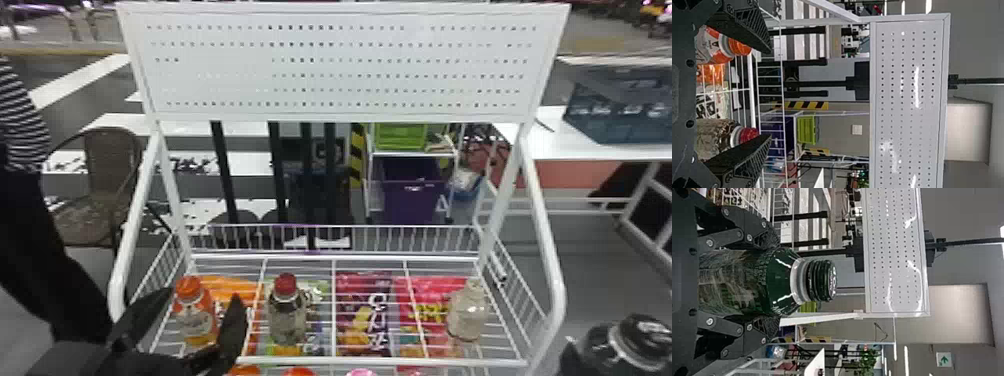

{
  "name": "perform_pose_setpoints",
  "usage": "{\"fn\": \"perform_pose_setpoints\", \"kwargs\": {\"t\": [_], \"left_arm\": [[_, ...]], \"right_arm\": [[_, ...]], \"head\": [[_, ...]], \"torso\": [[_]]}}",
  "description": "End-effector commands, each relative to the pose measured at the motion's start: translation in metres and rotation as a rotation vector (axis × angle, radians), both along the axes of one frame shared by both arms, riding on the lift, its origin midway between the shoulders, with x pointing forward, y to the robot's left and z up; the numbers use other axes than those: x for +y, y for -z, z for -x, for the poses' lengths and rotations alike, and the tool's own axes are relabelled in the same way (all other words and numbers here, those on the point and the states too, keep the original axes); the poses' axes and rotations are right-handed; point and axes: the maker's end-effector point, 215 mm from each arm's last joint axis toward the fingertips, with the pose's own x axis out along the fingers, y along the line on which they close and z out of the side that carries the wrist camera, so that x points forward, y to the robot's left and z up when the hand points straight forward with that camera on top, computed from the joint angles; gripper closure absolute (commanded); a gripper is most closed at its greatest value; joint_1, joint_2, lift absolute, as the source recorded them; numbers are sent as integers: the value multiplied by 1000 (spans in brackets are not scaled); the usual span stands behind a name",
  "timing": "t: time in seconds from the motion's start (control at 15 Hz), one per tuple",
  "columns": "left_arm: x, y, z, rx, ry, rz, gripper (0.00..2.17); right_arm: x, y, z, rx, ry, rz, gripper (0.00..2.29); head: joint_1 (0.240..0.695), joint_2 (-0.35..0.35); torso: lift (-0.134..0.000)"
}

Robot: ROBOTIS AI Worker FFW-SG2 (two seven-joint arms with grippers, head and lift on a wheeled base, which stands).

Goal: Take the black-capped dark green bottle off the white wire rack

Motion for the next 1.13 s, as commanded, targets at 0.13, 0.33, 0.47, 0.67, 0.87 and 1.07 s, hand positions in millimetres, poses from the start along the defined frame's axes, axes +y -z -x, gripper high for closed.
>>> {"fn": "perform_pose_setpoints", "kwargs": {"t": [0.13, 0.33, 0.47, 0.67, 0.87, 1.07], "left_arm": [[-1, 1, 1, 4, 2, -2, 140], [-1, 2, 2, 8, 2, -4, 140], [-1, 2, 2, 7, 1, -2, 140], [-5, 3, 2, 9, 9, 2, 140], [-6, 0, 2, 4, 12, 1, 140], [-6, 3, 4, 11, 13, 2, 140]], "right_arm": [[-19, 2, 0, 3, 36, -3, 1285], [-19, 4, -1, 4, 37, -5, 1285], [-15, 3, -4, -2, 34, -15, 1285], [-13, -1, -6, -16, 37, -21, 1285], [-13, -2, -7, -19, 37, -21, 1285], [-13, -2, -7, -18, 37, -24, 1285]], "head": [[499, 0], [499, 0], [499, 0], [499, 0], [499, 0], [499, 0]], "torso": [[0], [0], [0], [0], [0], [0]]}}
